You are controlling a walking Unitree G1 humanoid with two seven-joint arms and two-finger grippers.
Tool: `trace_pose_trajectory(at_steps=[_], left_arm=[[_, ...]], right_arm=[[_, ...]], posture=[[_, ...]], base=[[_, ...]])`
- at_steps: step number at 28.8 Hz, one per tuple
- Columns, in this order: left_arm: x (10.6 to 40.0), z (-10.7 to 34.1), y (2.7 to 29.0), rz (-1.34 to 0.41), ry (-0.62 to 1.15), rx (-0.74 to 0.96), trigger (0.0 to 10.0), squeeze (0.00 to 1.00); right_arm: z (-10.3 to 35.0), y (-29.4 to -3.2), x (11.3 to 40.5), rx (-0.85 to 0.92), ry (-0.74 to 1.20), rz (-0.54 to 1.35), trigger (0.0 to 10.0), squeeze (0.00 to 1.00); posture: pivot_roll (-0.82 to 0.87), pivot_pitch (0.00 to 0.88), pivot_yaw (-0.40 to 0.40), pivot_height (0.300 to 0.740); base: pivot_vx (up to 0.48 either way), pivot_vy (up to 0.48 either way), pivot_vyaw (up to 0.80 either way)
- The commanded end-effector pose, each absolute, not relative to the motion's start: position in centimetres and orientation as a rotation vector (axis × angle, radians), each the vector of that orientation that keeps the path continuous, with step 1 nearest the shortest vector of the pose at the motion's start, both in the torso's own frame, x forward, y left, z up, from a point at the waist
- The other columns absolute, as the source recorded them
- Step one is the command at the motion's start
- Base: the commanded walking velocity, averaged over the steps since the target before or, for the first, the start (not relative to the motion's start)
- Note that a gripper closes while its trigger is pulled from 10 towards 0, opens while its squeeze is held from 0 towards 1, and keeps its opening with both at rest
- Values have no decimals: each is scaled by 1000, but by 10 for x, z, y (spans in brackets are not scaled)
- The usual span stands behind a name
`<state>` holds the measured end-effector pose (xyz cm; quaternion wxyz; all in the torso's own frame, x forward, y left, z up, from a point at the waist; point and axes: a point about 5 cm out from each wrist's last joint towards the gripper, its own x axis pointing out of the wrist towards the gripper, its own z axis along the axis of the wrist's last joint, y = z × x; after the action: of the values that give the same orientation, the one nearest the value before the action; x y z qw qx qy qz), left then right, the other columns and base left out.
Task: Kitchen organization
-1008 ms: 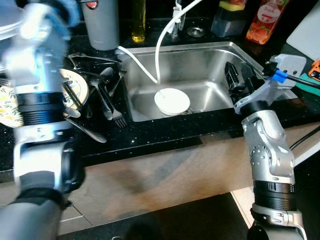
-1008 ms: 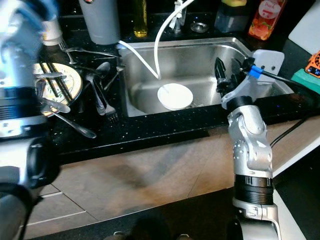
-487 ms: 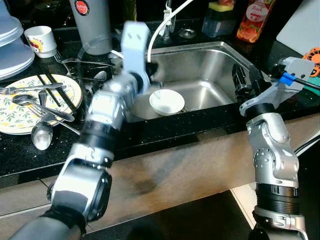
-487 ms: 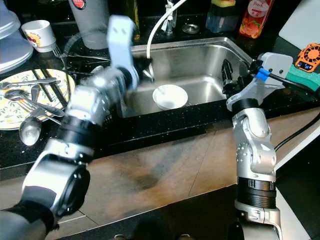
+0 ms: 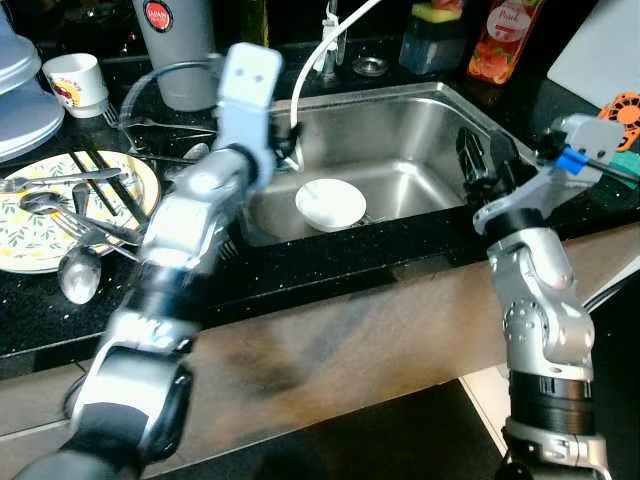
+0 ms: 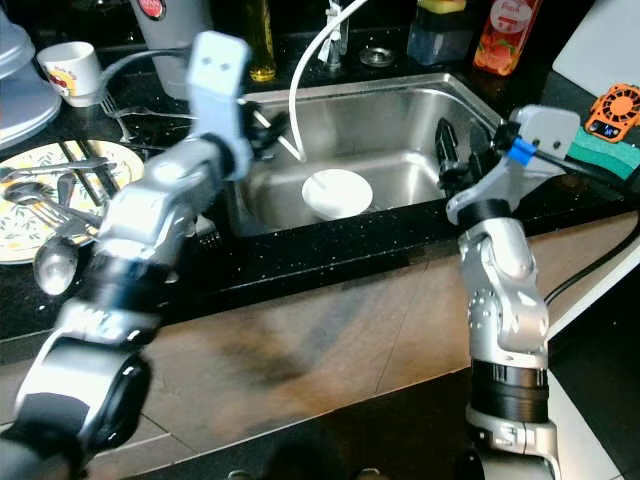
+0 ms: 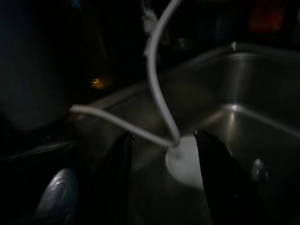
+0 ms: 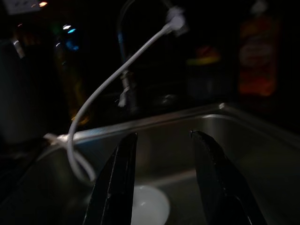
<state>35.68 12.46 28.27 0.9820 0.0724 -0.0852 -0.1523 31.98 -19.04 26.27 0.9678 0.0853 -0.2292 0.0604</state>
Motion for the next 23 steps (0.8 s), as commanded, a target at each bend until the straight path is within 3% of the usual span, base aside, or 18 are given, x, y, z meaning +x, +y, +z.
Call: trace_pose_trajectory(at_steps=[1, 4, 7, 11, 14, 23], left_arm=[[340, 282, 122, -344, -207, 72, 10000, 0], [326, 273, 131, -286, -248, 15, 10000, 0], [319, 265, 137, -230, -276, 64, 10000, 0], [312, 255, 140, -171, -290, 87, 10000, 0], [313, 258, 143, -148, -325, 95, 10000, 0], [321, 265, 150, -86, -358, 73, 10000, 0]], right_arm=[[261, -178, 317, 171, -457, 202, 10000, 0], [257, -174, 316, 171, -447, 224, 10000, 0], [255, -174, 317, 189, -444, 208, 10000, 0], [252, -181, 317, 140, -453, 70, 10000, 0], [254, -190, 314, 78, -478, -10, 10000, 0], [258, -199, 309, 106, -504, -42, 10000, 0]], posture=[[62, 102, 5, 740], [68, 100, 0, 740], [68, 97, -7, 740], [56, 86, -17, 740], [38, 72, -18, 740], [11, 56, -19, 740]], base=[[0, 0, 0], [0, 0, 0], [0, 0, 0], [0, 0, 0], [0, 0, 0], [0, 0, 0]])
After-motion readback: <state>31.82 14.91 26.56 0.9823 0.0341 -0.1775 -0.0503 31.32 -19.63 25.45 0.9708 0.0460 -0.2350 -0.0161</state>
